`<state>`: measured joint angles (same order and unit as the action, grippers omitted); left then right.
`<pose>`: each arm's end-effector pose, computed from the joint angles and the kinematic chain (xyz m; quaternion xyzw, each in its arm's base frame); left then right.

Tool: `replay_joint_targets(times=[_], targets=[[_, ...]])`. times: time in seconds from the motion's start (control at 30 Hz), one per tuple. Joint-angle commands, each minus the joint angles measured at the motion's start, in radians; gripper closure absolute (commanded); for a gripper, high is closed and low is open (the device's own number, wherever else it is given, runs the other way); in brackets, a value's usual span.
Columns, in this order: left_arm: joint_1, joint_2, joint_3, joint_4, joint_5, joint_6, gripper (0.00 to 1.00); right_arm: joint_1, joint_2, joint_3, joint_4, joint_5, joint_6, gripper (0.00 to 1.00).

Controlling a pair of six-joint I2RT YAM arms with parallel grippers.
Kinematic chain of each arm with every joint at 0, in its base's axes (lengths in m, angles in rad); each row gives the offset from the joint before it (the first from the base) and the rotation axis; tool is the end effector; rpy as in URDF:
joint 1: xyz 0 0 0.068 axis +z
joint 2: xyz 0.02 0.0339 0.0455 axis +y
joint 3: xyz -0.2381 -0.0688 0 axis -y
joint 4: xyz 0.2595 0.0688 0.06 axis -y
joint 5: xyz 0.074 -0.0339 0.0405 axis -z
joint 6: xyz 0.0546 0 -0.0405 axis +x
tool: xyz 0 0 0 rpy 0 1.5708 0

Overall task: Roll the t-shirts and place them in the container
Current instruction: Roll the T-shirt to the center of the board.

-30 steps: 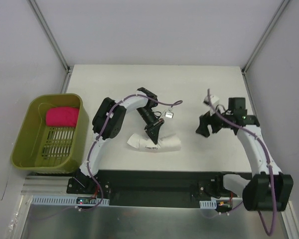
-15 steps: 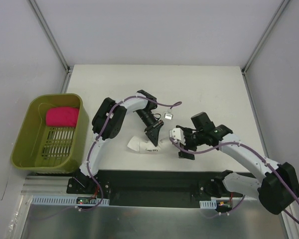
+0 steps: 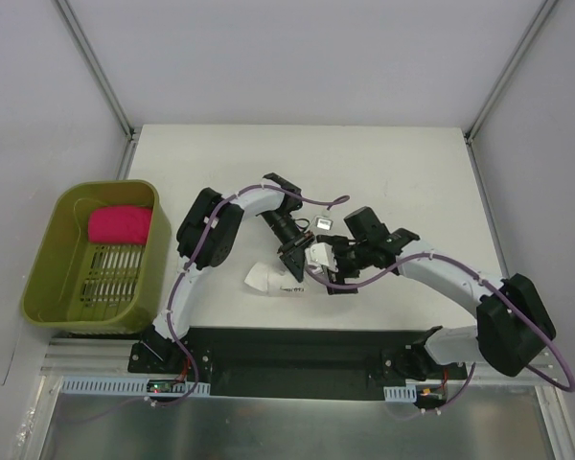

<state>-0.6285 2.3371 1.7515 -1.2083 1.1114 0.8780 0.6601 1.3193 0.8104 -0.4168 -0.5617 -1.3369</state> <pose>0.3052 -0.2823 0.0958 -0.5346 -0.6560 0.5320 0.0286 0.2104 0.2001 0.1740 -0.8137 0.4197 0.1469 0.3746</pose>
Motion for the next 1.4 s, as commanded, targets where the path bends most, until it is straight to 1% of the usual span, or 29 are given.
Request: replay_joint_targets(times=[0.0,0.23,0.27,0.33,0.37,0.4,0.43,0.47,0.5,0.53,0.57,0.6,0.63,0.67,0.7,0.73,0.8,0.83,0.93,1.0,1.03,1.07,1.1,1.13,1.17,1.2,1.23,1.33,1.37], targets=[[0.003,-0.019,-0.001,-0.002,-0.019,0.009,0.78,0.024,0.060,0.030,0.032,-0.004,-0.085,0.04],[0.024,-0.019,0.003,0.000,0.001,0.012,0.74,0.050,0.124,0.009,-0.022,0.023,-0.125,0.04],[0.024,-0.024,0.002,0.000,-0.001,0.013,0.73,0.064,0.133,0.006,-0.011,0.042,-0.127,0.01],[0.024,-0.030,-0.018,0.012,-0.007,-0.008,0.70,0.084,0.147,-0.002,0.012,0.097,-0.119,0.05],[0.032,-0.057,-0.042,0.079,-0.016,-0.048,0.63,0.084,0.150,-0.007,0.053,0.127,-0.090,0.13],[0.035,-0.082,-0.073,0.135,-0.027,-0.085,0.60,0.084,0.156,-0.008,0.062,0.140,-0.082,0.19],[0.041,-0.109,-0.143,0.185,-0.038,-0.150,0.58,0.085,0.165,-0.005,0.067,0.154,-0.074,0.33],[0.058,-0.174,-0.180,0.287,-0.071,-0.183,0.52,0.091,0.184,0.001,0.062,0.175,-0.071,0.41],[0.067,-0.208,-0.217,0.341,-0.094,-0.220,0.50,0.095,0.189,0.000,0.065,0.206,-0.068,0.49],[0.081,-0.244,-0.287,0.392,-0.122,-0.296,0.44,0.095,0.186,-0.013,0.075,0.213,-0.065,0.58],[0.113,-0.319,-0.326,0.500,-0.157,-0.333,0.38,0.095,0.186,-0.017,0.088,0.227,-0.064,0.61],[0.133,-0.365,-0.369,0.556,-0.183,-0.376,0.36,0.093,0.186,-0.019,0.090,0.233,-0.062,0.63],[0.150,-0.413,-0.465,0.625,-0.206,-0.443,0.36,0.095,0.189,-0.020,0.090,0.241,-0.058,0.67],[0.176,-0.515,-0.516,0.677,-0.260,-0.462,0.36,0.093,0.192,-0.020,0.093,0.252,-0.050,0.69],[0.181,-0.568,-0.564,0.782,-0.307,-0.479,0.35,0.093,0.193,-0.017,0.092,0.255,-0.039,0.69],[0.185,-0.673,-0.660,0.832,-0.352,-0.519,0.34,0.095,0.196,-0.013,0.085,0.258,-0.030,0.71],[0.188,-0.775,-0.751,0.953,-0.462,-0.537,0.32,0.092,0.207,-0.001,0.072,0.266,-0.009,0.72],[0.188,-0.853,-0.814,0.970,-0.501,-0.545,0.31,0.092,0.215,0.006,0.050,0.267,-0.002,0.74],[0.188,-0.965,-0.889,0.995,-0.602,-0.582,0.30,0.075,0.251,0.047,-0.005,0.263,0.037,0.80],[0.185,-1.018,-0.921,0.997,-0.605,-0.571,0.29,0.050,0.268,0.072,-0.022,0.240,0.070,0.82],[0.159,-1.074,-0.958,1.007,-0.607,-0.532,0.29,0.038,0.280,0.078,-0.034,0.230,0.100,0.85],[0.129,-1.111,-0.986,1.024,-0.619,-0.498,0.29,0.030,0.285,0.084,-0.042,0.212,0.108,0.85],[0.093,-1.152,-1.024,1.058,-0.636,-0.397,0.28,0.026,0.290,0.099,-0.051,0.210,0.117,0.86],[0.008,-1.230,-1.109,1.128,-0.686,-0.343,0.24,0.026,0.296,0.102,-0.059,0.209,0.125,0.86],[-0.025,-1.261,-1.154,1.177,-0.703,-0.297,0.21,0.026,0.299,0.105,-0.059,0.210,0.133,0.86],[-0.046,-1.280,-1.190,1.205,-0.708,-0.233,0.18,0.024,0.301,0.107,-0.060,0.209,0.133,0.86],[-0.065,-1.286,-1.236,1.246,-0.703,-0.211,0.17,0.022,0.301,0.110,-0.063,0.209,0.133,0.86],[-0.106,-1.224,-1.233,1.291,-0.735,-0.169,0.17,0.016,0.316,0.125,-0.092,0.197,0.139,0.86],[-0.129,-1.210,-1.235,1.334,-0.775,-0.159,0.17,0.015,0.323,0.128,-0.096,0.192,0.145,0.86]])
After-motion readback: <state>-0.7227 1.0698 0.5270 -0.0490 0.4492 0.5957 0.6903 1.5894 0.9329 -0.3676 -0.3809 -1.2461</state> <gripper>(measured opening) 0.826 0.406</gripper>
